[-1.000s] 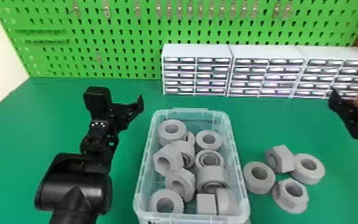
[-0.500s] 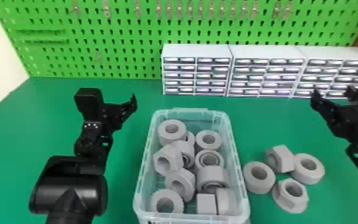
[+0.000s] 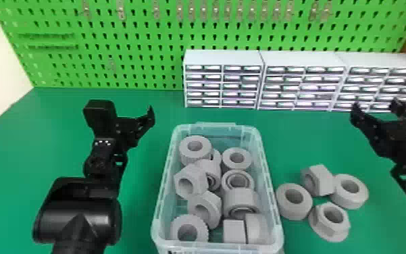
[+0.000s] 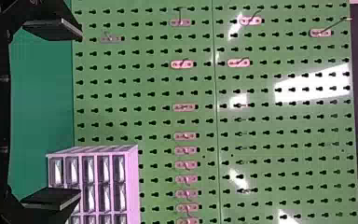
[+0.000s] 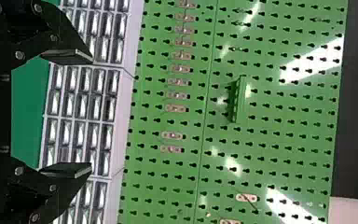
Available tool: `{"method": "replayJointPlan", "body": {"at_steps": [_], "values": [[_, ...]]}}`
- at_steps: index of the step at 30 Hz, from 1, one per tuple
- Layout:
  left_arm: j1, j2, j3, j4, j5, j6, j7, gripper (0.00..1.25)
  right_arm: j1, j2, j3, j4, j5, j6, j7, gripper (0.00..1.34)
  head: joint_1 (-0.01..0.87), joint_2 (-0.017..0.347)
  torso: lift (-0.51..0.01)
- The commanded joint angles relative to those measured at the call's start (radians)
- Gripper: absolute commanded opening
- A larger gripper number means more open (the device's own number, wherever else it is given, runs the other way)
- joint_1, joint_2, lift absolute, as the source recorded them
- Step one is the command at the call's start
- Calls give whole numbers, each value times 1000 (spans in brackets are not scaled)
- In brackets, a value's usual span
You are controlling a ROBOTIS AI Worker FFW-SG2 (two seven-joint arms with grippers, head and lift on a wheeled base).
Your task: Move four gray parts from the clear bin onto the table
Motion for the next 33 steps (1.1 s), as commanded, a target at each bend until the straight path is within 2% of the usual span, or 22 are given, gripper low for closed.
{"method": "replayJointPlan", "body": {"at_steps": [1, 33], "values": [[0, -3, 2, 0, 1, 0, 0, 1149, 1, -3, -1, 0, 0, 5, -1, 884, 693, 72, -52], [5, -3, -6, 2, 4, 0, 11, 1149, 12, -6, -3, 1, -3, 16, 0, 884, 693, 72, -52]]}}
